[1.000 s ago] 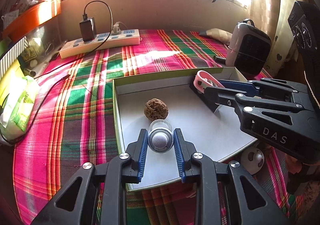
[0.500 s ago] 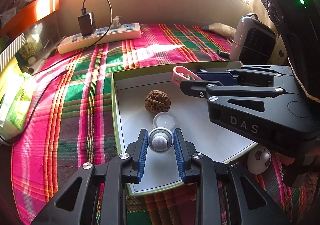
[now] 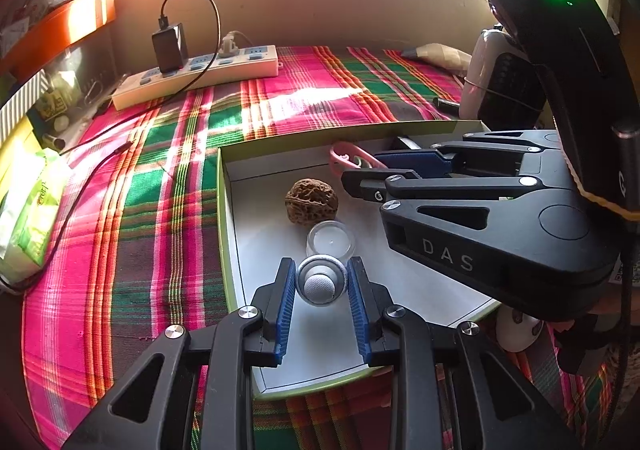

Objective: Organize objects
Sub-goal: 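Open the left tool to set the knob in the box while the right tool releases the pink clip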

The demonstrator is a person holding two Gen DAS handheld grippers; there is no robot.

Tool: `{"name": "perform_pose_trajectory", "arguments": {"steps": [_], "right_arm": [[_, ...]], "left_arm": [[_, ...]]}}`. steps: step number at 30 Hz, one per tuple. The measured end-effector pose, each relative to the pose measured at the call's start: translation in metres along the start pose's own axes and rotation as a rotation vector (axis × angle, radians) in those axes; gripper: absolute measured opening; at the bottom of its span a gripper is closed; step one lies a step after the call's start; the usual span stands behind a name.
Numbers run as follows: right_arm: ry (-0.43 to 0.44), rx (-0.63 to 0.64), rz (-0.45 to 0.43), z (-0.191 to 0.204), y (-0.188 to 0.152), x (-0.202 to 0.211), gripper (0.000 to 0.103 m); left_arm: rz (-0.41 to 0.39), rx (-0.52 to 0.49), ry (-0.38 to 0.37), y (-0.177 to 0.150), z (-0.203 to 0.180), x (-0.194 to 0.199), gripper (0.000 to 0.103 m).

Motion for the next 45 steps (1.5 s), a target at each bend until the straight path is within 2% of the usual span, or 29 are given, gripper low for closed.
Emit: {"name": "perform_pose_trajectory", "arguments": {"steps": [37, 45], "right_arm": [[0.009, -0.037, 0.021, -0.0015, -0.0026, -0.0081, 0.024], [0.007, -0.056, 0.021, -0.0048, -0.0042, -0.0088, 0.028]], "left_arm": [[0.015, -0.005, 0.011, -0.0001, -0.0004, -0.0031, 0.025], [0.015, -0.005, 0.011, -0.0002, -0.0008, -0.0035, 0.027]]}}
Point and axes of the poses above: each gripper's, at about its wrist camera, not at the fingertips, and x roughly against the way its jaws point, z to its left, y to its top, the point moved 4 cm from there along -x, roughly the way its jaws point, and after that the axes turned 12 degrees about x, right-handed, at the moved point
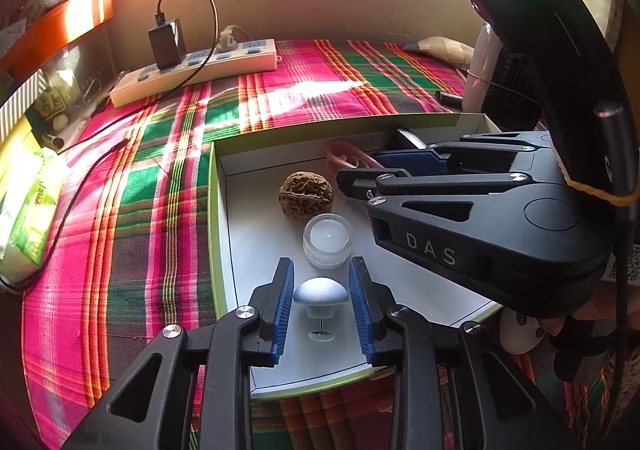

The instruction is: Organize objects

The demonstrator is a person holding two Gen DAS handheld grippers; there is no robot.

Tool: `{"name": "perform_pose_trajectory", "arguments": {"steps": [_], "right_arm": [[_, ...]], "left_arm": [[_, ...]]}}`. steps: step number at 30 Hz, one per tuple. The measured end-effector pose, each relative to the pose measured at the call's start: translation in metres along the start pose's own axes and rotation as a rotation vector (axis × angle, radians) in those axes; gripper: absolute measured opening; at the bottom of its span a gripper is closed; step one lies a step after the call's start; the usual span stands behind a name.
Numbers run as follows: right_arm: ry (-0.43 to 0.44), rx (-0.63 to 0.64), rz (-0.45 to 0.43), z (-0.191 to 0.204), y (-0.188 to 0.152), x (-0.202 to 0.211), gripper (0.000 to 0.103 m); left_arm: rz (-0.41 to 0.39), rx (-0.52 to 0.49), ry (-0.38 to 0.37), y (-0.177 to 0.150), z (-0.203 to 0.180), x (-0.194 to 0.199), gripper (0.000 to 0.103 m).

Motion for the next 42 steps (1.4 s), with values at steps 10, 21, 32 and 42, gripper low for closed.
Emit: {"name": "perform_pose_trajectory", "arguments": {"steps": [10, 21, 32, 42], "right_arm": [[-0.01, -0.003, -0.007, 0.0, 0.0, 0.002, 0.037], [-0.021, -0.022, -0.017, -0.005, -0.003, 0.009, 0.045], [-0.031, -0.031, -0.024, -0.001, -0.007, 0.018, 0.045], [-0.045, -0.06, -0.04, 0.001, -0.015, 0.035, 0.045]], "left_arm": [[0.002, -0.005, -0.001, -0.001, -0.001, 0.0, 0.031], [-0.013, -0.011, 0.008, -0.004, -0.002, 0.005, 0.037], [-0.031, -0.009, 0.014, -0.008, 0.0, 0.018, 0.038], [-0.053, -0.002, 0.013, -0.015, 0.004, 0.033, 0.038]]}}
Point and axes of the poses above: each gripper's, at about its wrist camera, not at the fingertips, and x roughly against the way its jaws point, z to its left, y to its top, the point moved 4 cm from there along -x, roughly the way its jaws point, and after that the axes turned 12 degrees about x, right-handed, at the moved point
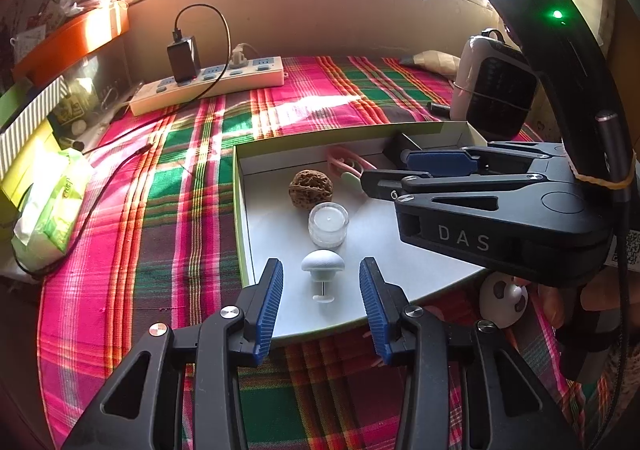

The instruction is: Organize objects

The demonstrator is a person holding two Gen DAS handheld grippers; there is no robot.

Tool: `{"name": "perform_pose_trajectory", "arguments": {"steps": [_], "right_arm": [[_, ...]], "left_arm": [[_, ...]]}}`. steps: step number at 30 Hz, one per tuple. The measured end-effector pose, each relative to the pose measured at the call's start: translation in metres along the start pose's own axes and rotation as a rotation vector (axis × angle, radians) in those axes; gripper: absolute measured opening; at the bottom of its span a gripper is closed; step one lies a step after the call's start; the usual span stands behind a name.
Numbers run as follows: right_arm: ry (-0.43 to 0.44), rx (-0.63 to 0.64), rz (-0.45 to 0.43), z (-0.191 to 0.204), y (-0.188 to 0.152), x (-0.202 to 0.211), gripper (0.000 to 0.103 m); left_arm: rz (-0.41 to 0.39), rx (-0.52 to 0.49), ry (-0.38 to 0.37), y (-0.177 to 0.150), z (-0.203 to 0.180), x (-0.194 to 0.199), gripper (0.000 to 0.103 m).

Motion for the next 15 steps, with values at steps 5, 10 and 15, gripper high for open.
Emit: {"name": "perform_pose_trajectory", "arguments": {"steps": [5, 10, 15], "right_arm": [[-0.011, -0.001, -0.021, 0.004, -0.004, 0.013, 0.045], [-0.023, -0.009, -0.047, 0.004, -0.01, 0.028, 0.045], [-0.039, -0.032, -0.071, 0.001, -0.021, 0.044, 0.045]], "left_arm": [[-0.019, 0.016, -0.009, -0.001, 0.004, 0.01, 0.038], [-0.031, 0.035, -0.012, -0.004, 0.012, 0.019, 0.038], [-0.037, 0.048, -0.044, -0.01, 0.017, 0.027, 0.038]]}}
Point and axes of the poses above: each gripper's, at about its wrist camera, not at the fingertips, and x roughly against the way its jaws point, z to its left, y to its top, the point moved 4 cm from there along -x, roughly the way its jaws point, and after that the axes turned 12 degrees about x, right-handed, at the moved point
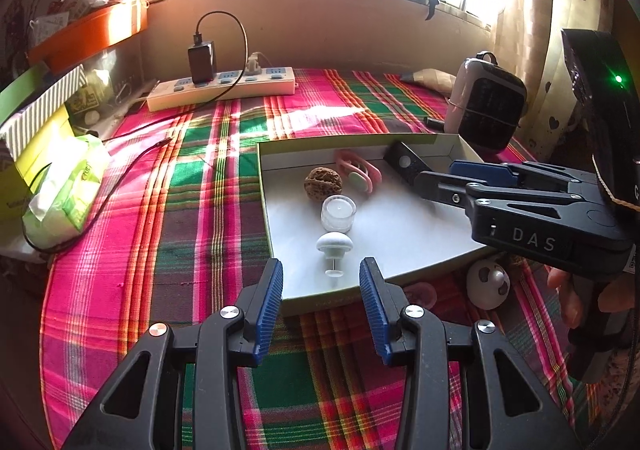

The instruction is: Organize objects

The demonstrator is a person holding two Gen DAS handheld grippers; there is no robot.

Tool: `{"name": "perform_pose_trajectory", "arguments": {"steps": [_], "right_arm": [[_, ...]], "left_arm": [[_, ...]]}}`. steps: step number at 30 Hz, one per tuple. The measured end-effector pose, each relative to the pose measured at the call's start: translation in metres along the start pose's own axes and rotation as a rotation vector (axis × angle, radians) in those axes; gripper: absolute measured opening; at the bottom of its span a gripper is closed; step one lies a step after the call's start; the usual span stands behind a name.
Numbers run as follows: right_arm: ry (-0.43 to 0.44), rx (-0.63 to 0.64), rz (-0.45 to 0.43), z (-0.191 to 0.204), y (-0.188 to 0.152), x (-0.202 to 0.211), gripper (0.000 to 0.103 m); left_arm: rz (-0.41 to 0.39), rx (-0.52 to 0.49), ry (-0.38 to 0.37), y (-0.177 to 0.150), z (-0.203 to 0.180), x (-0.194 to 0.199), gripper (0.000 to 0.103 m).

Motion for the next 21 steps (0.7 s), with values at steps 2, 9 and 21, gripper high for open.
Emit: {"name": "perform_pose_trajectory", "arguments": {"steps": [2, 9, 21], "right_arm": [[-0.004, -0.004, -0.007, -0.001, -0.005, 0.007, 0.045], [-0.04, -0.036, -0.05, -0.007, -0.03, 0.036, 0.049], [-0.107, -0.079, -0.038, -0.018, -0.064, 0.054, 0.051]], "left_arm": [[0.002, 0.002, -0.014, -0.003, 0.0, 0.003, 0.038], [0.023, -0.016, -0.073, -0.021, -0.003, 0.009, 0.038], [0.067, -0.047, -0.104, -0.038, -0.012, 0.003, 0.039]]}}
Point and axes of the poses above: each gripper's, at about its wrist camera, not at the fingertips, and x roughly against the way its jaws point, z to its left, y to its top, the point moved 4 cm from there along -x, roughly the way its jaws point, and after that the axes turned 12 degrees about x, right-handed, at the moved point
